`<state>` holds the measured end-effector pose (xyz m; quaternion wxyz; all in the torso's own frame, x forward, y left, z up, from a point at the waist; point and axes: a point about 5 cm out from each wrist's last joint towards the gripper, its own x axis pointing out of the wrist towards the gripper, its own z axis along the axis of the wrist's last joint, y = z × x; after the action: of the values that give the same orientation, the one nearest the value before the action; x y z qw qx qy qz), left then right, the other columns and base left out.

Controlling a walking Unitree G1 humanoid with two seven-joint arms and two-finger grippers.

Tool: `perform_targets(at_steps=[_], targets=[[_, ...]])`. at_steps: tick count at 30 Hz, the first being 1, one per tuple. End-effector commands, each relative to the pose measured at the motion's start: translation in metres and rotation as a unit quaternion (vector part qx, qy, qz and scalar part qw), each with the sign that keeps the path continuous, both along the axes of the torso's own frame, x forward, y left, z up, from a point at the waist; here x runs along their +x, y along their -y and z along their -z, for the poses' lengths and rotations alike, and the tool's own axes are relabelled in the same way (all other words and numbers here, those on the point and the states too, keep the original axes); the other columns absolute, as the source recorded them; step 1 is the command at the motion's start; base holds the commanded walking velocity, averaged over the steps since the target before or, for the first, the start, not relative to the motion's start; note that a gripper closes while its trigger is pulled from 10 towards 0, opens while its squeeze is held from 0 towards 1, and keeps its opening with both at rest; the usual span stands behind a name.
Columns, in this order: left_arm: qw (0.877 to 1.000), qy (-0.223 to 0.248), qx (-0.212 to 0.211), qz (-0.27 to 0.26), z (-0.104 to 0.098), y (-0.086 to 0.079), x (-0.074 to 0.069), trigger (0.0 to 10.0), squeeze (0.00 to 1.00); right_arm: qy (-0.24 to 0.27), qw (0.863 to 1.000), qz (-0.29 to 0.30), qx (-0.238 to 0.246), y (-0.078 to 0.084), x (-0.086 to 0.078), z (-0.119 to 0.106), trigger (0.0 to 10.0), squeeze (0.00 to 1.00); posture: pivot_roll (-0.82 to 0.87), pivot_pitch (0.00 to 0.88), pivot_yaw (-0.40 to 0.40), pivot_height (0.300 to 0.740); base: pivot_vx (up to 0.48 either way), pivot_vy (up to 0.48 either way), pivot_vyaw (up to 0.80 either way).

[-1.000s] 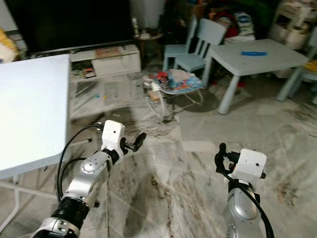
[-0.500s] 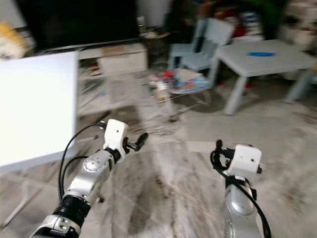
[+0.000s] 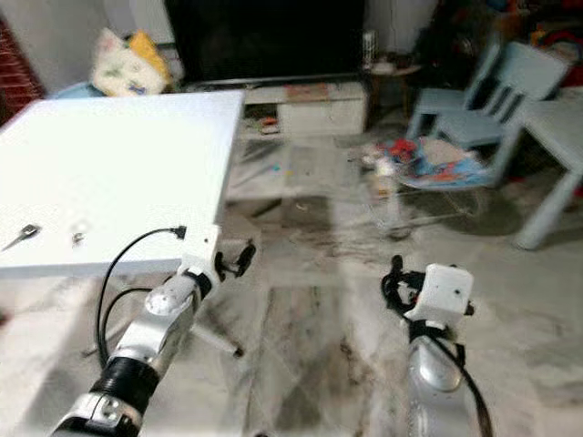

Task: Hang keys on a hook

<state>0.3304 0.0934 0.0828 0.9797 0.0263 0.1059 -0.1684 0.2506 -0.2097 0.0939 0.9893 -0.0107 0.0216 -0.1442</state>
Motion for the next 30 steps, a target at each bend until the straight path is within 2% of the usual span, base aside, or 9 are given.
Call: perform_targets(at_steps=[1, 5, 9, 14, 19, 24, 30], targets=[[1.0, 0.004, 0.008, -0.009, -0.003, -0.005, 0.003, 10.0, 0.0, 0.005, 1.0, -0.004, 0.005, -0.004, 0.002, -0.001, 10.0, 0.0, -0.03, 0.0, 0.053, 0.74, 0.0, 0.0, 0.77], [1.0, 0.006, 0.009, -0.01, -0.004, -0.005, 0.003, 10.0, 0.0, 0.007, 1.0, -0.006, 0.013, -0.005, 0.002, -0.001, 10.0, 0.0, -0.03, 0.0, 0.053, 0.74, 0.0, 0.0, 0.31], [1.0, 0.014, 0.009, -0.018, -0.007, -0.004, 0.004, 10.0, 0.0, 0.009, 0.999, -0.028, 0.024, -0.009, 0.005, 0.0, 10.0, 0.0, 0.0, 0.0, 0.018, 0.74, 0.0, 0.0, 0.0], [0.998, 0.026, 0.006, -0.049, -0.011, -0.016, 0.004, 10.0, 0.0, 0.005, 0.997, -0.069, 0.02, -0.02, 0.016, -0.002, 10.0, 0.0, 0.05, 0.0, -0.034, 0.74, 0.0, 0.0, 0.0], [0.996, 0.03, 0.011, -0.088, -0.008, -0.033, -0.003, 10.0, 0.0, 0.008, 0.995, -0.1, 0.015, -0.025, 0.031, -0.006, 10.0, 0.0, 0.11, 0.0, -0.086, 0.74, 0.0, 0.0, 0.0], [0.993, 0.035, 0.014, -0.108, -0.01, -0.041, -0.006, 10.0, 0.0, 0.007, 0.993, -0.119, 0.021, -0.031, 0.038, -0.005, 10.0, 0.0, 0.16, 0.0, -0.122, 0.74, 0.0, 0.0, 0.0], [0.989, 0.046, 0.023, -0.142, -0.015, -0.057, -0.013, 10.0, 0.0, 0.002, 0.987, -0.156, 0.03, -0.048, 0.05, -0.002, 10.0, 0.0, 0.24, 0.0, -0.172, 0.74, 0.0, 0.0, 0.0]])
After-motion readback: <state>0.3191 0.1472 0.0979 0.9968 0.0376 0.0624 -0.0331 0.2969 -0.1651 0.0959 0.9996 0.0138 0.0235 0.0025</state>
